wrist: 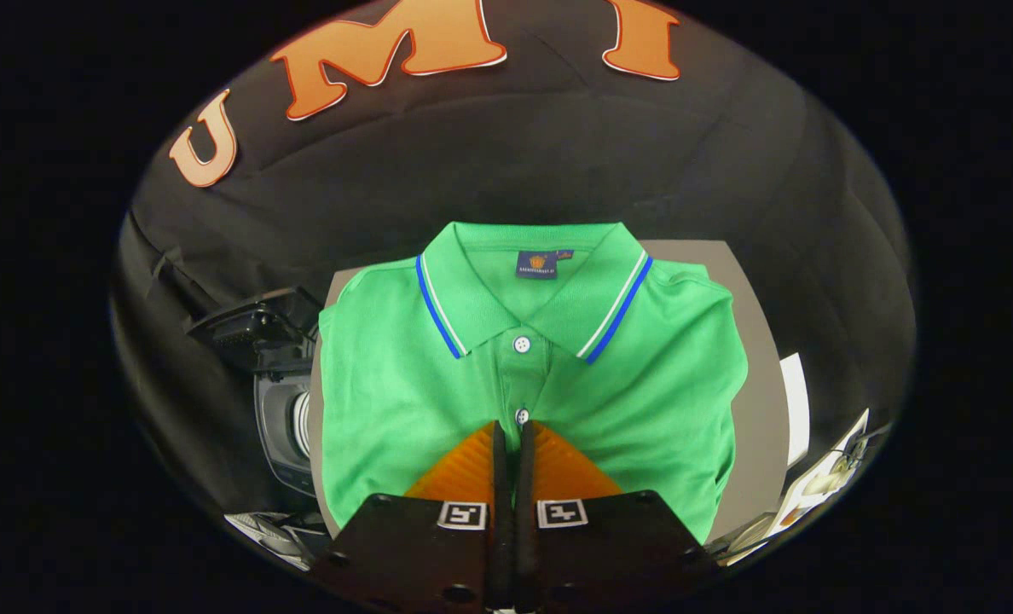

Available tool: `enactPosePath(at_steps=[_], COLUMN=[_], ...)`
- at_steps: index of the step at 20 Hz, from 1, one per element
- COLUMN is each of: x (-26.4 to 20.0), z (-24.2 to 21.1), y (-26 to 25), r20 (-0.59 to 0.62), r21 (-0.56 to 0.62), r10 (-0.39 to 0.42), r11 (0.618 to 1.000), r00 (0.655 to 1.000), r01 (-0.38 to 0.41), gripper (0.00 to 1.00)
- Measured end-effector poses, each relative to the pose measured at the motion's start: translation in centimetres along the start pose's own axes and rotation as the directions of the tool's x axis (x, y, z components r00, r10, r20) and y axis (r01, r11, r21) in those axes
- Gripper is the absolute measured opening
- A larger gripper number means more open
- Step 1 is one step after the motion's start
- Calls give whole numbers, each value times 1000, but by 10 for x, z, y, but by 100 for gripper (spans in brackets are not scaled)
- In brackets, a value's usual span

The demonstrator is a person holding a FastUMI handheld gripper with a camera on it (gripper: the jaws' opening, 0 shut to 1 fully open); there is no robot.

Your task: Put the clothes into the washing machine and then close the washing machine lid.

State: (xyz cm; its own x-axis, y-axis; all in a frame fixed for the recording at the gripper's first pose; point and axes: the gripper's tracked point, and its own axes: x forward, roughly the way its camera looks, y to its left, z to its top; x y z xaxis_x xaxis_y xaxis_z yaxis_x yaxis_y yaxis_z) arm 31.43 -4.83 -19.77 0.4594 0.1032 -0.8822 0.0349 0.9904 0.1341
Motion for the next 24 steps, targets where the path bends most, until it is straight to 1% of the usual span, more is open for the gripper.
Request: enactPosePath(at_steps=[2, 5, 8, 9, 10, 11, 12, 14, 16, 17, 18, 19, 21, 22, 24], x=[-2, -8, -16, -18, -21, -24, -30, -42, -58, -65, -66, -72, -64, -61, -50], z=[-1, 3, 7, 12, 8, 14, 13, 24, 32, 39, 40, 39, 32, 28, 23], y=[1, 2, 4, 2, 3, 7, 7, 11, 17, 19, 16, 10, 1, 1, -1], r20=[8, 68, 130, 169, 165, 217, 226, 304, 366, 408, 397, 419, 380, 361, 327], r21=[-4, -10, 0, 7, 4, 13, 4, 4, 12, 17, 12, 14, 4, 1, -7], r10=[9, 20, 57, 61, 76, 90, 98, 127, 166, 185, 189, 182, 170, 185, 173], r11=[1000, 1000, 998, 998, 997, 995, 995, 991, 983, 977, 978, 978, 983, 980, 984], r00=[1000, 997, 990, 984, 983, 972, 969, 944, 916, 894, 898, 890, 909, 914, 929], r01=[-9, -20, -57, -63, -78, -95, -101, -135, -183, -211, -211, -206, -186, -198, -181], gripper=[8, 8, 8, 8, 8, 8, 8, 8, 8, 8, 8, 8, 8, 8, 8])
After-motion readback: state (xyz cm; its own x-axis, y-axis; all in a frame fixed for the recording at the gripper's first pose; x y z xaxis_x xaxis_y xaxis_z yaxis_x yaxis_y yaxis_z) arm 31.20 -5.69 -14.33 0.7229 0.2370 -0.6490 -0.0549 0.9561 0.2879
